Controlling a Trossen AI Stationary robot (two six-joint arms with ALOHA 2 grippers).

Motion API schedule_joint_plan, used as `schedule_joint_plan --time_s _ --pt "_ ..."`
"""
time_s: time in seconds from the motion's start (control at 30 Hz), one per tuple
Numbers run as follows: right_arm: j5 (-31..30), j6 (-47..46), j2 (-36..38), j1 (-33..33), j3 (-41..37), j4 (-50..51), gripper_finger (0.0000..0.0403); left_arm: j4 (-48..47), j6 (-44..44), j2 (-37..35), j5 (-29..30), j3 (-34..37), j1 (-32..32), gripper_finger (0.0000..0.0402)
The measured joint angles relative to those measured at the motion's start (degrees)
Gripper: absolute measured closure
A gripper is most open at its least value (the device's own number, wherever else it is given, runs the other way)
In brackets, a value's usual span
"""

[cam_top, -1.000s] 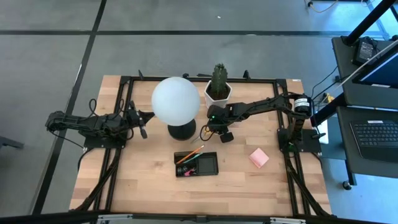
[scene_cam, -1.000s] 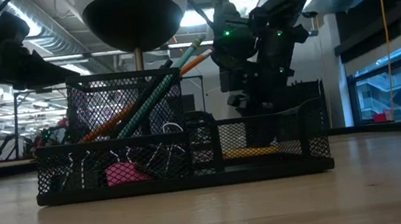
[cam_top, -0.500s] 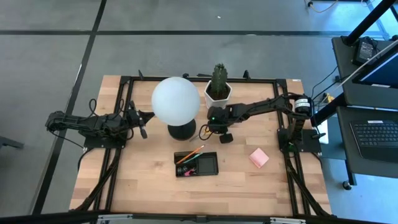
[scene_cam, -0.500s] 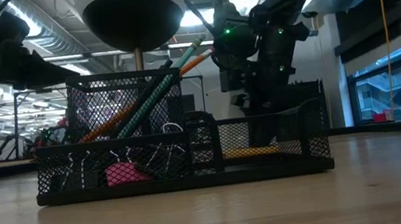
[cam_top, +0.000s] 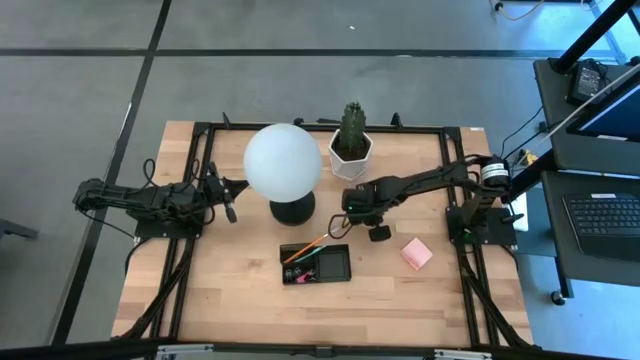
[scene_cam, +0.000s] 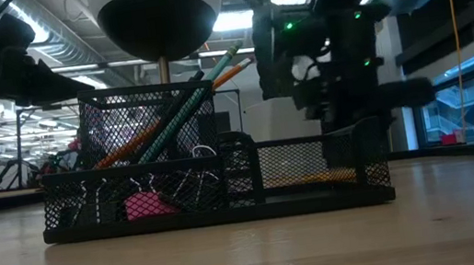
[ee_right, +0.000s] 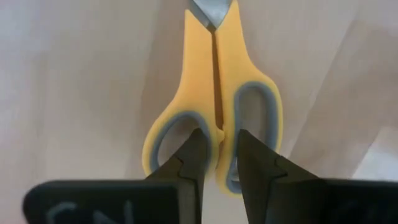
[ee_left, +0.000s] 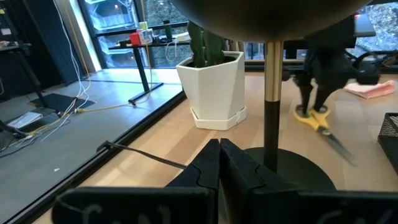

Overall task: Pick and place office supplies into organizer
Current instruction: Put the yellow scissors into the desk organizer

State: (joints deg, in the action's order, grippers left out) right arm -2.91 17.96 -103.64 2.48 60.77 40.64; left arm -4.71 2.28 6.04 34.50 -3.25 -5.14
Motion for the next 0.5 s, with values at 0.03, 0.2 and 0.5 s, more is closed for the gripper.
schedule_joint_plan --time_s 0.03,0.2,0.5 --pt "0.22 -0.8 0.62 -0.49 0.0 1.11 0.0337 0.02 0.0 0.02 0.02 0.0 0.02 0.0398" --pt "-1.62 -4.62 1.87 -2.72 0.04 5.91 0.0339 0.01 0.0 0.0 0.0 0.0 0.02 0.0398" --pt "-2.93 -7.87 1.97 -5.87 0.28 8.57 0.0339 0.02 -0.02 0.0 0.0 0.0 0.01 0.0398"
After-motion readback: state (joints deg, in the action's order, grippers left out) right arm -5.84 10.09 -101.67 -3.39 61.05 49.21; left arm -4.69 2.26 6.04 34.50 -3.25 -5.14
